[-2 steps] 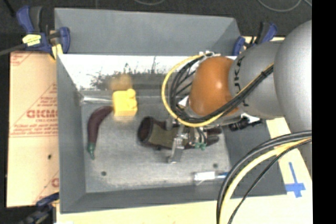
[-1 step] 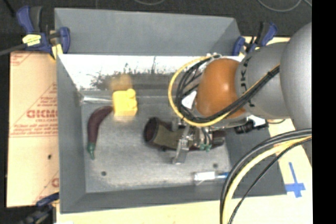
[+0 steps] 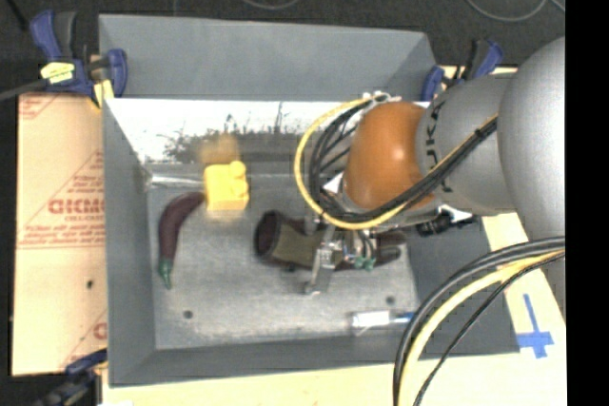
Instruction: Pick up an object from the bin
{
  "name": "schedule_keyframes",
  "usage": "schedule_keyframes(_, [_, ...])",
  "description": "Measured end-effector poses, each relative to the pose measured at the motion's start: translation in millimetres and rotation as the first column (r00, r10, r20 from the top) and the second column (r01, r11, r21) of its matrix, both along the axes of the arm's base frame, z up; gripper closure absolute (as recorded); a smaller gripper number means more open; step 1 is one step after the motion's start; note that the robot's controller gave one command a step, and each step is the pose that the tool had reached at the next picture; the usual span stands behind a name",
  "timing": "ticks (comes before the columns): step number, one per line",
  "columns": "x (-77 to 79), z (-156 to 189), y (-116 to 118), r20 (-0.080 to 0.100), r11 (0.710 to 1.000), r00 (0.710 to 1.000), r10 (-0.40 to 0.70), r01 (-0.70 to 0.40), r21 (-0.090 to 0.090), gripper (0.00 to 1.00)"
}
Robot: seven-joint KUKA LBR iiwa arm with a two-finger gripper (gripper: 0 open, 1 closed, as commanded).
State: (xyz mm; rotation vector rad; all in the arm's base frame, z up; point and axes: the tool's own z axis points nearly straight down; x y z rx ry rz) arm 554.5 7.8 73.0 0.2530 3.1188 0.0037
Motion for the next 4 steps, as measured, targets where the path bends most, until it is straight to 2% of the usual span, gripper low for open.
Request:
schedule_keyframes(1, [-3.1,0.0,-14.0,0.002,0.999,0.999,-0.034,0.034,0.002,1.0])
schedule_keyframes(3, [-4.6,4.2,-13.9,-0.002,0.999,0.999,-0.034,0.034,0.002,1.0])
schedule_keyframes(4, [-7.0,24.6,-13.8,-0.011,0.999,0.999,-0.034,0.034,0.003,1.0])
